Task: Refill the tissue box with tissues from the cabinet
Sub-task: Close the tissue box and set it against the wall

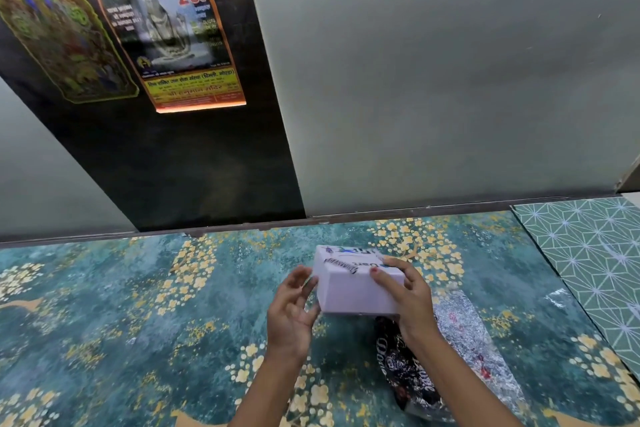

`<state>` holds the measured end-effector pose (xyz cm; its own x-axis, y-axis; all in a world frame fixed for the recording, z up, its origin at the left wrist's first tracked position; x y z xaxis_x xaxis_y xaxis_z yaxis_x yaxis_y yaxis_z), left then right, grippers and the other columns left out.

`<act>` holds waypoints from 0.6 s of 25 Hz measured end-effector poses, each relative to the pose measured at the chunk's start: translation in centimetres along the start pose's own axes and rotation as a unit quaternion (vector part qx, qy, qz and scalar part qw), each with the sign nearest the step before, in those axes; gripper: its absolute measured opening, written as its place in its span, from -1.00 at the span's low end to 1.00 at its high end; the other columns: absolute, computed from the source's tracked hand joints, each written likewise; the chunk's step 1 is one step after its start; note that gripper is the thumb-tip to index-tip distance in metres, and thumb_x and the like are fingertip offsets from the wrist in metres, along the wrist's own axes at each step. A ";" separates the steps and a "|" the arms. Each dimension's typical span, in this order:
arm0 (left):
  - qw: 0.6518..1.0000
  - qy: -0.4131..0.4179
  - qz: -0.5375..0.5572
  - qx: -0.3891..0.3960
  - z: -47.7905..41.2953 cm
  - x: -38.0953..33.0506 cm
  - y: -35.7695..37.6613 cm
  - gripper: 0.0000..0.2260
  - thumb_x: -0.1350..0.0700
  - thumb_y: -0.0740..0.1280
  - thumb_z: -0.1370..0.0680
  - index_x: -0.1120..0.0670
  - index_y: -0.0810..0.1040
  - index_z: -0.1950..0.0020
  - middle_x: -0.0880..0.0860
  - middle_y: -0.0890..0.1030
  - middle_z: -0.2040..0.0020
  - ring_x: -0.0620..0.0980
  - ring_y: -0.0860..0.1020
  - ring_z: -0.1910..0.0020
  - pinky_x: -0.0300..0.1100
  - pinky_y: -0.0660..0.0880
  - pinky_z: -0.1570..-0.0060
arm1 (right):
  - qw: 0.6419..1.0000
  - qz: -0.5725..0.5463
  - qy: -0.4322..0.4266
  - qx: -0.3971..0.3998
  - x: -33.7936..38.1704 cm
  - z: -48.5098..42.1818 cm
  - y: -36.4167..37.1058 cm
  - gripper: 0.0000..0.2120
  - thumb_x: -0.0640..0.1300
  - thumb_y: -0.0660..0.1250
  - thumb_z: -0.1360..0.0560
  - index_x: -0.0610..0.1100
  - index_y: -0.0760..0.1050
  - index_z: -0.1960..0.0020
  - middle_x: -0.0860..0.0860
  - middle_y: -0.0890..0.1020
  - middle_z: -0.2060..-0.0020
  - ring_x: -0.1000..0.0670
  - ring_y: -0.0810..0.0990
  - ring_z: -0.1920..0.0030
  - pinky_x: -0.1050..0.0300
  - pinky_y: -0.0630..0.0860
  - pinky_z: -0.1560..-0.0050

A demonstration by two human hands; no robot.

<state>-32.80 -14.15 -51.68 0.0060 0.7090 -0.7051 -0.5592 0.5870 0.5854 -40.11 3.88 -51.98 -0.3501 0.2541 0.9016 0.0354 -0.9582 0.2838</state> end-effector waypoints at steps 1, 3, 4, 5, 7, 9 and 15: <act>0.998 -0.064 -0.006 -0.029 -0.8 1.3 -0.6 -0.79 0.14 0.17 -0.48 0.13 0.50 -0.07 0.13 0.55 0.02 0.07 0.51 0.05 -0.05 0.49 0.19 | 0.996 0.065 -0.061 0.010 1.3 -0.4 0.5 -0.73 -0.15 0.53 -0.21 0.07 0.51 0.20 -0.13 0.49 -0.15 -0.11 0.52 -0.02 -0.09 0.64 0.18; 0.978 -0.182 -0.092 -0.039 -1.8 3.3 -0.4 -0.71 -0.02 0.26 -0.46 0.12 0.45 -0.10 0.17 0.48 0.06 0.13 0.47 0.11 -0.07 0.44 0.20 | 0.971 0.191 -0.143 0.034 3.2 -1.3 2.3 -0.67 -0.07 0.56 -0.12 0.14 0.49 0.23 0.02 0.45 -0.15 -0.04 0.43 -0.17 -0.06 0.48 -0.16; 0.968 -0.205 -0.140 -0.031 -2.6 3.6 -0.1 -0.74 0.00 0.29 -0.46 0.13 0.46 -0.04 0.16 0.47 0.10 0.13 0.46 0.14 -0.05 0.44 0.22 | 0.958 0.229 -0.164 0.051 3.5 -2.1 3.1 -0.65 -0.02 0.56 -0.10 0.16 0.48 0.21 0.05 0.43 -0.16 0.00 0.38 -0.21 -0.02 0.39 -0.24; 0.963 -0.204 -0.173 -0.028 -3.6 3.4 0.3 -0.82 0.06 0.31 -0.46 0.14 0.46 0.04 0.15 0.47 0.12 0.11 0.46 0.17 -0.05 0.44 0.25 | 0.948 0.256 -0.174 0.069 3.5 -3.2 3.7 -0.64 0.01 0.54 -0.11 0.16 0.46 0.18 0.05 0.41 -0.17 0.02 0.35 -0.23 -0.01 0.34 -0.28; 0.962 -0.169 -0.211 -0.029 -5.9 2.5 1.1 -0.91 0.19 0.30 -0.47 0.16 0.45 0.07 0.14 0.49 0.12 0.06 0.50 0.24 -0.11 0.45 0.37 | 0.933 0.293 -0.181 0.103 3.5 -5.4 5.0 -0.63 -0.08 0.51 -0.21 0.12 0.43 0.08 0.04 0.36 -0.21 0.01 0.31 -0.27 -0.07 0.33 -0.33; 0.969 -0.101 -0.224 -0.011 -8.4 0.7 2.4 -0.79 0.31 0.23 -0.50 0.19 0.44 -0.12 0.13 0.53 0.08 -0.06 0.58 0.35 -0.25 0.48 0.50 | 0.914 0.341 -0.179 0.131 3.3 -7.5 6.3 -0.55 -0.26 0.44 -0.31 0.05 0.36 -0.09 -0.03 0.31 -0.31 -0.06 0.31 -0.33 0.05 0.37 -0.28; 0.860 0.028 -0.509 0.025 -14.1 -2.5 4.5 -0.63 0.27 0.22 -0.52 0.11 0.36 -0.33 0.18 0.53 -0.25 0.22 0.49 -0.17 0.07 0.45 -0.06 | 0.893 0.396 -0.104 0.187 1.8 -10.7 7.9 -0.25 -0.49 0.25 -0.35 -0.12 0.08 -0.44 -0.15 0.00 -0.49 -0.12 0.32 -0.34 0.39 0.43 0.00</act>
<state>-47.01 -18.79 -52.96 0.4315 -0.2010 -0.8794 -0.2519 0.9092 -0.3314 -50.49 -4.64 -51.58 0.1032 -0.4270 0.8984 0.5175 -0.7482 -0.4151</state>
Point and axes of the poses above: each hand's wrist, its own z-axis away from the middle knuckle, its own y-axis out of the palm, x = y × z, the point moved 10 cm from there along -z, towards the middle knuckle
